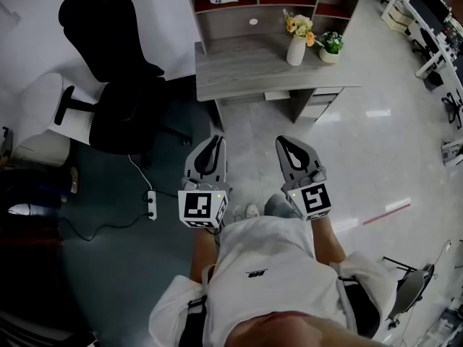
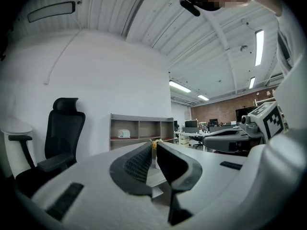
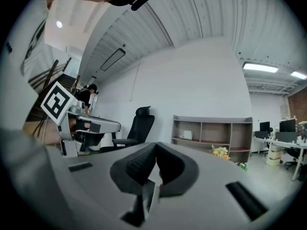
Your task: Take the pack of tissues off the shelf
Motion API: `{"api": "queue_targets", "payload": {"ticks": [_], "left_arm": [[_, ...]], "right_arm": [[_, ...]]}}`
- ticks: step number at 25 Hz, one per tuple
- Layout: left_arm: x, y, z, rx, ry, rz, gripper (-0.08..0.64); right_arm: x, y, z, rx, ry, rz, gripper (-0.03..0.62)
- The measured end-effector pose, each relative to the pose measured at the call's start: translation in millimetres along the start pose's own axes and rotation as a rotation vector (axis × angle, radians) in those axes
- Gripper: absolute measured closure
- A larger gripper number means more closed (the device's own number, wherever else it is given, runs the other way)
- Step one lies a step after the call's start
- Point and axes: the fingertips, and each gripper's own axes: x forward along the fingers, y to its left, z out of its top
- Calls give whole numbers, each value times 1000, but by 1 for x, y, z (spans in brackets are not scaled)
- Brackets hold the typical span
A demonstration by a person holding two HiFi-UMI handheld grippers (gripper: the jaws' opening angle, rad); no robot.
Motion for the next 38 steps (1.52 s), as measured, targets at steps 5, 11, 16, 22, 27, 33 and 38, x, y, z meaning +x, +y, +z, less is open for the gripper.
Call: {"api": "queue_targets", "payload": {"ticks": [5,11,16,22,27,33,38], "left_arm": [[9,11,-3,-1,3,-5,526],[24,26,-3,1,1,3,526],[46,40,0,16,1,12,526],[80,60,-3,19,8,24,526],[113,76,-2,15,16,30,526],[153,93,0,7,20,38,526],[183,104,2,7,23,48,526]], "right_arm": [[13,0,-5,3,17,6,567],[36,-4,-7,-6,19,25,568],[62,-17,-9,2,13,30,567],[97,-40,-14,6,13,36,567],[128,-64,-17,15,21,36,567],[166,-90,-18,6,33,55,566],[194,-112,-18,11,28,74,566]]}}
